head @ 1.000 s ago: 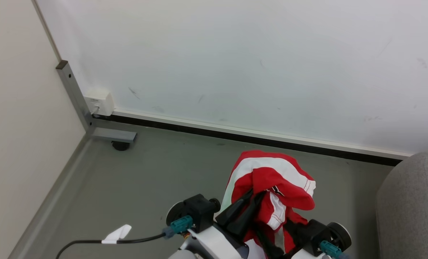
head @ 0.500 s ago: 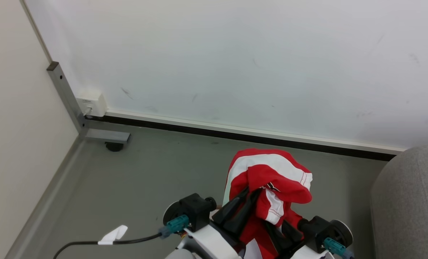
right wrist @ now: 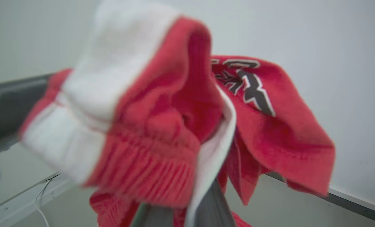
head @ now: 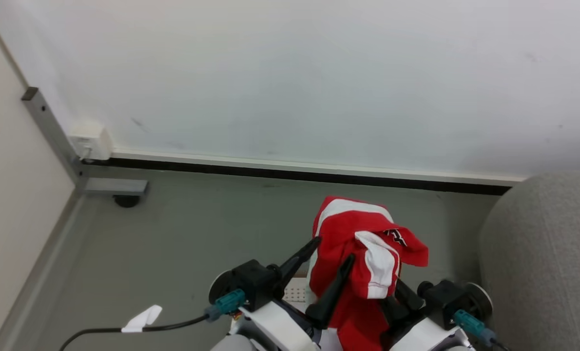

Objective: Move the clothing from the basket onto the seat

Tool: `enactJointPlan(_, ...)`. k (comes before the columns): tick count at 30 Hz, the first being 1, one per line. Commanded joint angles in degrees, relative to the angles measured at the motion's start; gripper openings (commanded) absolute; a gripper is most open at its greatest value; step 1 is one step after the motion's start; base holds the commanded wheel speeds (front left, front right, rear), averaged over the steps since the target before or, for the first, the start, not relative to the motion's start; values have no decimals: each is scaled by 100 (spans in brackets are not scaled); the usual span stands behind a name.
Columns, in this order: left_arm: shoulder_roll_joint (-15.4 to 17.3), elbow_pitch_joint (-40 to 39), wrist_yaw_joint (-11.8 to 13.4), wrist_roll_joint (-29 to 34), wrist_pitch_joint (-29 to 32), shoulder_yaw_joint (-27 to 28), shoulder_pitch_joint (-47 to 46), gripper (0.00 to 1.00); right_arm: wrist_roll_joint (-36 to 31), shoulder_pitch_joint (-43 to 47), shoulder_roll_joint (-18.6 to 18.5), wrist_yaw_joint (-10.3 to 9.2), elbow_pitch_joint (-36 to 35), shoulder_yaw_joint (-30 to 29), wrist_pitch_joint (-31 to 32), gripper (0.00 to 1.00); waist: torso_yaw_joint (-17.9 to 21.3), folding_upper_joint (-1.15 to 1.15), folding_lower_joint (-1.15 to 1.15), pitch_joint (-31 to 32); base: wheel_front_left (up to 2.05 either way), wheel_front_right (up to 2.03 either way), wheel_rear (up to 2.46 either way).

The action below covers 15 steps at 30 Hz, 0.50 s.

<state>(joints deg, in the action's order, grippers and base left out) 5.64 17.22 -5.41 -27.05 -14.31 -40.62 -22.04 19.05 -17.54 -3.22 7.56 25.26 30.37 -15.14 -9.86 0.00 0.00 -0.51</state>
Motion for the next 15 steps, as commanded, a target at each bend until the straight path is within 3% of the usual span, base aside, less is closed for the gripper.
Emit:
enactJointPlan(1,43,-37,17,1,-30,32,-25,100,-79,-73,-43,-14,-67,-95,-1,0,199,0,0,-87,0,0,0)
enactJointPlan(15,389,-254,10,284,-82,132,-124,100,-479,-36,-228,-14,-536,-995,0,0,1689,0,0,-497,0,0,0)
